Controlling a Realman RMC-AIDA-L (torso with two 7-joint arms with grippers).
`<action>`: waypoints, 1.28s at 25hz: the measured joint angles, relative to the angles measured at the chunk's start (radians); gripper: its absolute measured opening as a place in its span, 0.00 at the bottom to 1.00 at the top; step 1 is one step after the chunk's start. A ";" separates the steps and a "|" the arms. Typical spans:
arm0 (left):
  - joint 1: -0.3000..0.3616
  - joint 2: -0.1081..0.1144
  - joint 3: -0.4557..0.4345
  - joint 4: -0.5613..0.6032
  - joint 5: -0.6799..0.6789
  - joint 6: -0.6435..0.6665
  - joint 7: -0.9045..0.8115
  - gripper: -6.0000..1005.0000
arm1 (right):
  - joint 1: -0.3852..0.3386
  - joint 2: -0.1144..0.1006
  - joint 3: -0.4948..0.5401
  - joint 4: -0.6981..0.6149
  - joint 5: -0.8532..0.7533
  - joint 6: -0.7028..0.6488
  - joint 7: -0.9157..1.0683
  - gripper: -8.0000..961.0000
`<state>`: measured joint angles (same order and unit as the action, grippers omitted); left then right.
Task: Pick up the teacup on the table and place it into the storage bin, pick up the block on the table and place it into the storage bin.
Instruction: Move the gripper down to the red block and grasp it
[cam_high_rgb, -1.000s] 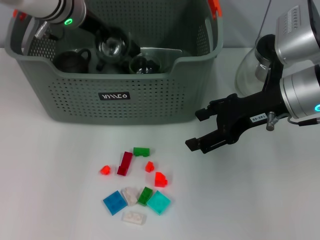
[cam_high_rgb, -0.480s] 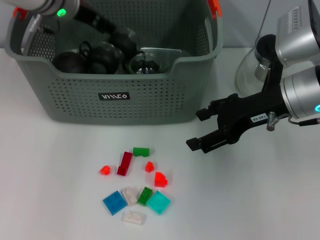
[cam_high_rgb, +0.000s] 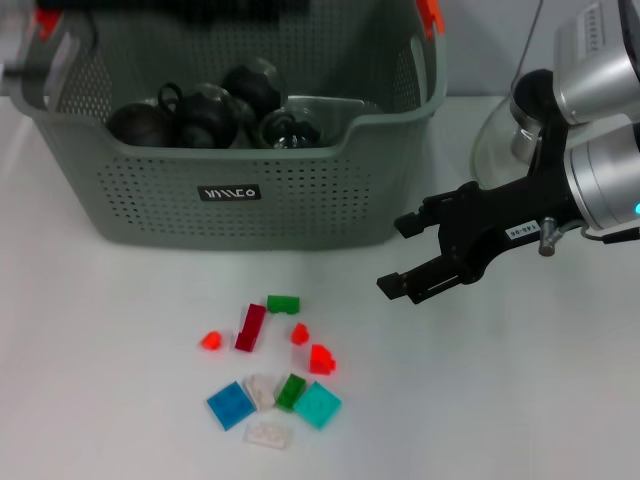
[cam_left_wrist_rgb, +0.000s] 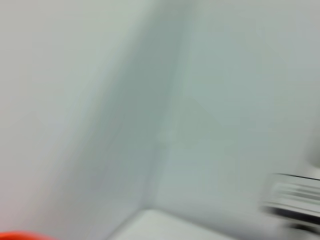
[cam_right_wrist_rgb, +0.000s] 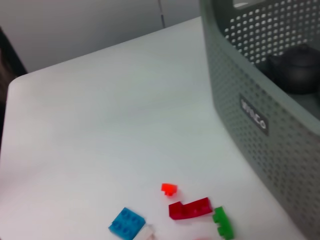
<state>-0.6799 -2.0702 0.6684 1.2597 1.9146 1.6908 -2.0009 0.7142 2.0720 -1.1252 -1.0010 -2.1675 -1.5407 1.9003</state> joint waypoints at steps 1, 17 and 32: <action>0.022 -0.008 -0.016 0.001 -0.038 0.083 0.045 0.84 | 0.003 0.000 -0.003 0.000 0.000 -0.008 -0.002 0.98; 0.263 -0.092 0.075 -0.096 0.228 0.252 0.260 0.84 | 0.078 0.026 -0.173 0.046 -0.078 -0.026 -0.017 0.98; 0.270 -0.085 -0.026 -0.134 0.353 0.195 0.301 0.84 | 0.124 0.037 -0.488 0.181 0.007 0.268 -0.019 0.98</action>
<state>-0.4102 -2.1549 0.6426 1.1259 2.2671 1.8862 -1.7000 0.8377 2.1093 -1.6132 -0.8202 -2.1605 -1.2726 1.8815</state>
